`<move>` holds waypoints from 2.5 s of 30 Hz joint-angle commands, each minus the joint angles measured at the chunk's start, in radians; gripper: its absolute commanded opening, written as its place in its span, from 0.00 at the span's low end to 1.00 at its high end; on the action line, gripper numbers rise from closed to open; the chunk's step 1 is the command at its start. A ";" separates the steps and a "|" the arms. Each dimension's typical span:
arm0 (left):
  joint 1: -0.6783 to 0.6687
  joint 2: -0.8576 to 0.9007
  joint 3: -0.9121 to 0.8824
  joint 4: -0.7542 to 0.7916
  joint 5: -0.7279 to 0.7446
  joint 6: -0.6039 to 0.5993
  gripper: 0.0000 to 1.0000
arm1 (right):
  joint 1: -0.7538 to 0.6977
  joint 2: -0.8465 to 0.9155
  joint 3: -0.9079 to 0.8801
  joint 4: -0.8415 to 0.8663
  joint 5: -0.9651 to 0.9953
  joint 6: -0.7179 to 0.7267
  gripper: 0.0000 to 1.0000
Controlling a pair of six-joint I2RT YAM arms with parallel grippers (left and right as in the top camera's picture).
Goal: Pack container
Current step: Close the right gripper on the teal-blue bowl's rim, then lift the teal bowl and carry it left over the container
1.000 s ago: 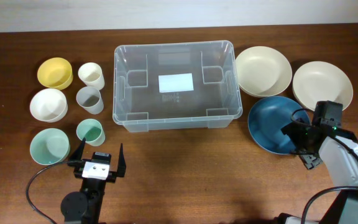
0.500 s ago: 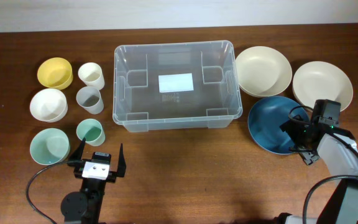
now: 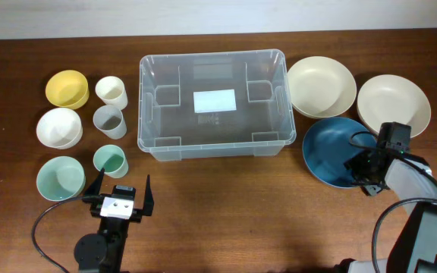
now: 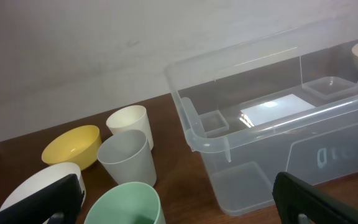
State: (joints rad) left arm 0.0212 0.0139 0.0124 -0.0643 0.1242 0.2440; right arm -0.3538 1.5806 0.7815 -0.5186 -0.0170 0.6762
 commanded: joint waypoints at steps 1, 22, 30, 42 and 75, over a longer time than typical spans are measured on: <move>0.006 -0.008 -0.003 -0.004 0.011 0.012 1.00 | -0.007 0.011 -0.008 0.000 -0.001 0.009 0.32; 0.006 -0.008 -0.003 -0.004 0.011 0.012 1.00 | -0.008 -0.224 0.101 -0.307 -0.027 0.009 0.04; 0.006 -0.008 -0.003 -0.004 0.011 0.012 1.00 | -0.008 -0.481 0.346 -0.503 -0.021 0.009 0.04; 0.006 -0.008 -0.003 -0.004 0.011 0.012 1.00 | 0.055 -0.623 0.595 -0.377 -0.357 0.101 0.04; 0.006 -0.008 -0.003 -0.004 0.011 0.012 1.00 | 0.875 0.240 0.594 0.105 -0.041 0.309 0.04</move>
State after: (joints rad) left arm 0.0212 0.0135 0.0124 -0.0643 0.1242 0.2440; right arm 0.5045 1.7878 1.3724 -0.4301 -0.1261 0.9504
